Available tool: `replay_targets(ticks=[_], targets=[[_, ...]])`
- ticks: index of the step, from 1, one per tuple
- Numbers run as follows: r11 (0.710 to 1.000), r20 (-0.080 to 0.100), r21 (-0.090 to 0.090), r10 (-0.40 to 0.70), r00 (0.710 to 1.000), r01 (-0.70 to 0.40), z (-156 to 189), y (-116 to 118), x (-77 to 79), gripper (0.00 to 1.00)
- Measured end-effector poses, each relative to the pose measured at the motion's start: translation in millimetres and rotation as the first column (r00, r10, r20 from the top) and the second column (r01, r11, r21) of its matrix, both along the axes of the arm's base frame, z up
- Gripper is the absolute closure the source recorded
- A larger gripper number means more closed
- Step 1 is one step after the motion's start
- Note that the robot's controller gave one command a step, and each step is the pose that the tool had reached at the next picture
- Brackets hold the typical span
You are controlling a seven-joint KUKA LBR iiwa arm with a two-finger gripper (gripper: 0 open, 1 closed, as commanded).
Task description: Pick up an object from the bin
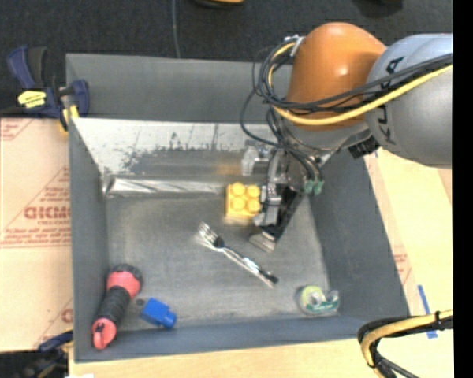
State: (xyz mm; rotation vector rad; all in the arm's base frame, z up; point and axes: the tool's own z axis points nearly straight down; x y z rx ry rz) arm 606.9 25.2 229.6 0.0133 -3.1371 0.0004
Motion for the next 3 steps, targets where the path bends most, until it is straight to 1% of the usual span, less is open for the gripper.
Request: replay_targets(ticks=[1,2,3], targets=[[1.000,0.009,0.001,0.000,1.000,0.000,5.3,0.0,1.3,0.00],[0.993,0.010,0.002,-0.116,0.993,0.116,-65.1,13.4,-13.1,0.00],[1.000,0.015,0.001,-0.024,1.000,0.024,-69.0,29.2,-56.6,0.00]])
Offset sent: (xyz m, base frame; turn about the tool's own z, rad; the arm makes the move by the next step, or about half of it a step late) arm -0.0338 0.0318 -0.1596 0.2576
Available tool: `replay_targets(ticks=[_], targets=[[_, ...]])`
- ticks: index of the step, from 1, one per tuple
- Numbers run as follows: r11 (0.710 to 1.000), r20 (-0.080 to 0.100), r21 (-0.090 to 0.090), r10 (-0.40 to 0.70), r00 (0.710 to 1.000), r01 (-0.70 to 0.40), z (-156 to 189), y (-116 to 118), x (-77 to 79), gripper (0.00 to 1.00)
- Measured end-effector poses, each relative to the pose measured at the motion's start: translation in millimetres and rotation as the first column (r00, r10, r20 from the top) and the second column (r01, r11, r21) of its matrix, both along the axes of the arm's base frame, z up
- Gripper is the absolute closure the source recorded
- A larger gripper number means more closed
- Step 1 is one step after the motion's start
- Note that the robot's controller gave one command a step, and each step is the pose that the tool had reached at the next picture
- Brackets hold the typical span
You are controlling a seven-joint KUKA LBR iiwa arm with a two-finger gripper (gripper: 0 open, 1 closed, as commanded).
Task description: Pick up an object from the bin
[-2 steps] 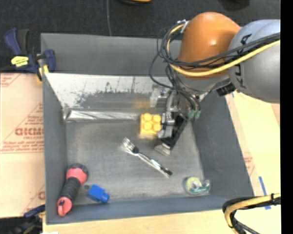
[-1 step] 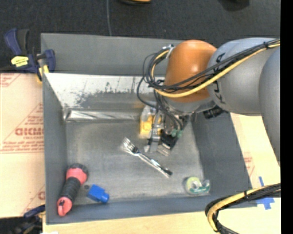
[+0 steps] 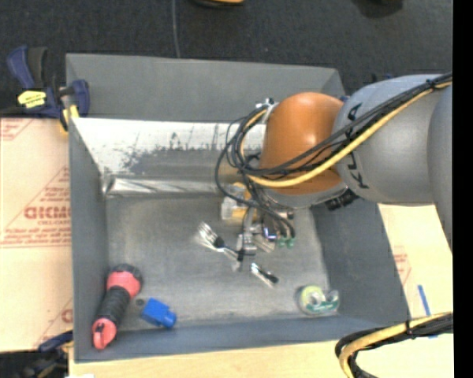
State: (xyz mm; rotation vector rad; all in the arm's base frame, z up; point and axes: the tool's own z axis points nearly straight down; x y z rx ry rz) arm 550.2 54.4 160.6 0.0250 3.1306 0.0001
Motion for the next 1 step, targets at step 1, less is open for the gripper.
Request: replay_targets(ticks=[1], targets=[[0.945,-0.005,0.003,-0.328,0.945,0.328,-26.2,1.0,-2.1,0.00]])
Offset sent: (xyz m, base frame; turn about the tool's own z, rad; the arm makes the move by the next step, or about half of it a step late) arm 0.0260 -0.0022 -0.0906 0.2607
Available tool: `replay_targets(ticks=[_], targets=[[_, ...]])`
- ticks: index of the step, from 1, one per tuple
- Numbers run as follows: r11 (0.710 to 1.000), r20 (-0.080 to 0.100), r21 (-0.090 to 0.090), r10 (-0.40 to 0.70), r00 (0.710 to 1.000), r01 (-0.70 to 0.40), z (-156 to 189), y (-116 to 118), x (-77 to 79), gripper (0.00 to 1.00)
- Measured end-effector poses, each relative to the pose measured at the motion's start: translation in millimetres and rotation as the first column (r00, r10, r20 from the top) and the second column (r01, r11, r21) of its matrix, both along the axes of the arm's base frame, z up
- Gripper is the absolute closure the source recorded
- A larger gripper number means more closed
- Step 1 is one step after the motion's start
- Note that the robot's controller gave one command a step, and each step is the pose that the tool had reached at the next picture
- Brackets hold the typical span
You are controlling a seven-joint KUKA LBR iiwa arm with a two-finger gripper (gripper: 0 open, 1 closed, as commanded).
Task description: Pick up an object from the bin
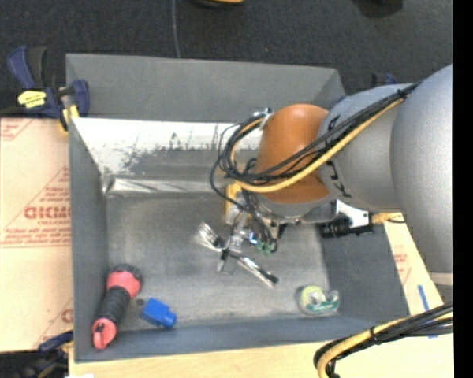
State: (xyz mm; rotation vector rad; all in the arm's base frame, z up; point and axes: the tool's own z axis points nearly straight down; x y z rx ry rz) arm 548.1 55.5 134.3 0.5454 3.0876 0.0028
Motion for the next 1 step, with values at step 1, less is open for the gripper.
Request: replay_targets(ticks=[1], targets=[[0.997,0.009,-0.002,0.073,0.997,-0.073,-67.4,-4.2,30.3,0.00]])
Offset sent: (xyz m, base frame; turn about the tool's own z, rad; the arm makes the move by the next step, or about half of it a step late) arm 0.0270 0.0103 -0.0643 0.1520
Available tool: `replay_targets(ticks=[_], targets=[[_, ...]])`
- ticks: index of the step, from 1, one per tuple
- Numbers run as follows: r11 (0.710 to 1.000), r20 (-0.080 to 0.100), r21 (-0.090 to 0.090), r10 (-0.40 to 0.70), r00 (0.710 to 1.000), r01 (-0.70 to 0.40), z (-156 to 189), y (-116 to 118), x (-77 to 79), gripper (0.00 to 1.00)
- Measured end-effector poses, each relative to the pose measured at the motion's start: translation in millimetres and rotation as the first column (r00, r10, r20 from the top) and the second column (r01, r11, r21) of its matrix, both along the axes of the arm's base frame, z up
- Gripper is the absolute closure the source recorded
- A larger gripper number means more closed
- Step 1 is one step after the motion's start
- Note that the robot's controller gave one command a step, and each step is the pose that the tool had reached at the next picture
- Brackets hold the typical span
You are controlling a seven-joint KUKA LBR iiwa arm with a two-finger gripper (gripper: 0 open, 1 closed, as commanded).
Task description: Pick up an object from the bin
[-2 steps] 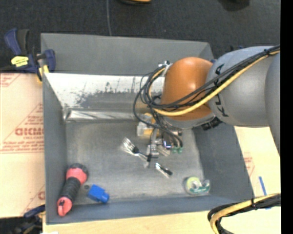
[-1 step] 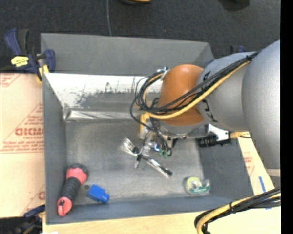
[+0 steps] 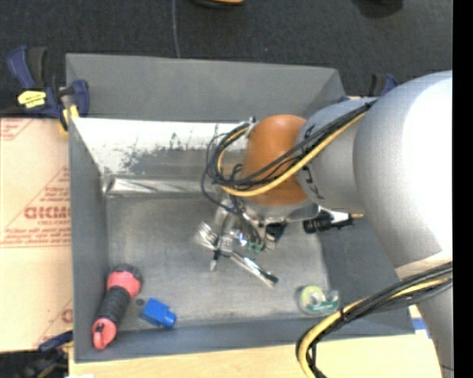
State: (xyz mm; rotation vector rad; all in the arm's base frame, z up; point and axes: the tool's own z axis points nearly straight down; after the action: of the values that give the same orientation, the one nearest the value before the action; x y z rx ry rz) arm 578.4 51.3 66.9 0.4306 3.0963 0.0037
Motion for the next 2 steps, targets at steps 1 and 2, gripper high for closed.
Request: replay_targets(ticks=[1,2], targets=[[0.975,-0.003,0.005,-0.220,0.975,0.220,3.8,13.7,-2.2,1.00],[0.976,-0.003,0.005,-0.220,0.976,0.220,4.2,13.6,-2.3,1.00]])
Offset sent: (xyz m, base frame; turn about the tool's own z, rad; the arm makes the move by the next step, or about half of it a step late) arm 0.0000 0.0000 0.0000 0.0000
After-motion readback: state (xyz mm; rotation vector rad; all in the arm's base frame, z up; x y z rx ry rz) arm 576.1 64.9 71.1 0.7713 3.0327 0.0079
